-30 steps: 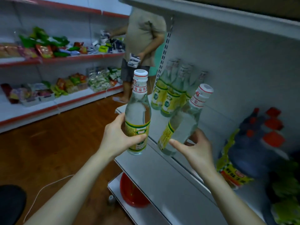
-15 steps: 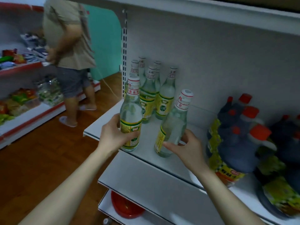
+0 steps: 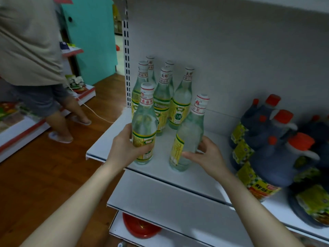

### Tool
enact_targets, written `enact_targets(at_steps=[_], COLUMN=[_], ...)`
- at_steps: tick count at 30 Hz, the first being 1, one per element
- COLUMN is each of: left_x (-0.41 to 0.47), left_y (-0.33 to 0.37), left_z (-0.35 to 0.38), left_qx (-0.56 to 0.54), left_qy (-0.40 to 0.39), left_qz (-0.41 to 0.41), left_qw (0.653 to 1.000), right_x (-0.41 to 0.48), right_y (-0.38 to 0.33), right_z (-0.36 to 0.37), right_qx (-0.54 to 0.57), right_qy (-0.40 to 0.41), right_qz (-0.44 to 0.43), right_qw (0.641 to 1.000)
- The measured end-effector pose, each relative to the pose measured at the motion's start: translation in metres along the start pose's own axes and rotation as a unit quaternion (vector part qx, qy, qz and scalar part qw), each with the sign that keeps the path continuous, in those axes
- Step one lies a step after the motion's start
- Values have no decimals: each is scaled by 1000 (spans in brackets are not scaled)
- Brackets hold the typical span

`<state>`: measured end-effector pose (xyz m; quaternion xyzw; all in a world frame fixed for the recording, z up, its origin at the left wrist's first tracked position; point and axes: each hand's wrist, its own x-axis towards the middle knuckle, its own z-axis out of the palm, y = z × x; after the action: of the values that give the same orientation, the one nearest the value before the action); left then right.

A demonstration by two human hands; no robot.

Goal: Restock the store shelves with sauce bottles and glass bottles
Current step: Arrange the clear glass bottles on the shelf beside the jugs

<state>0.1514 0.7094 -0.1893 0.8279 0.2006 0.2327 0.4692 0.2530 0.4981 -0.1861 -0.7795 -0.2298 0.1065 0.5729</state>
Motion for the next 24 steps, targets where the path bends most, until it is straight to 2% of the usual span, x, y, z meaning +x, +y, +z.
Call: enact_targets(at_steps=[2,4,8,10,13,16,21,24], left_x=[3,4,4,5,5,5,5,4], left_y=[-1,-1,-1,-2,-3,-3,-3,-2], left_z=[0,1,1,1,2,2,3,3], left_qx=[-8,-15,-22,-14,-17,-20,-20,-18], left_qy=[-9,-12,-14,-15,-13,-12,-10,-8], left_qz=[3,10,23,24,23,21,19,18], left_qw=[1000,1000,999,999,1000,1000,1000,1000], right_x=[1,-4,-11,-12,-11,-8,-10,-12], right_y=[1,1,8,12,19,29,37,36], right_z=[-4,-2,17,24,18,6,5,18], right_qx=[16,22,-52,-49,4,0,9,14], right_qy=[-38,-30,90,121,94,42,107,96], right_qz=[8,16,-3,16,23,27,-17,-8], right_qw=[999,999,995,991,995,999,994,995])
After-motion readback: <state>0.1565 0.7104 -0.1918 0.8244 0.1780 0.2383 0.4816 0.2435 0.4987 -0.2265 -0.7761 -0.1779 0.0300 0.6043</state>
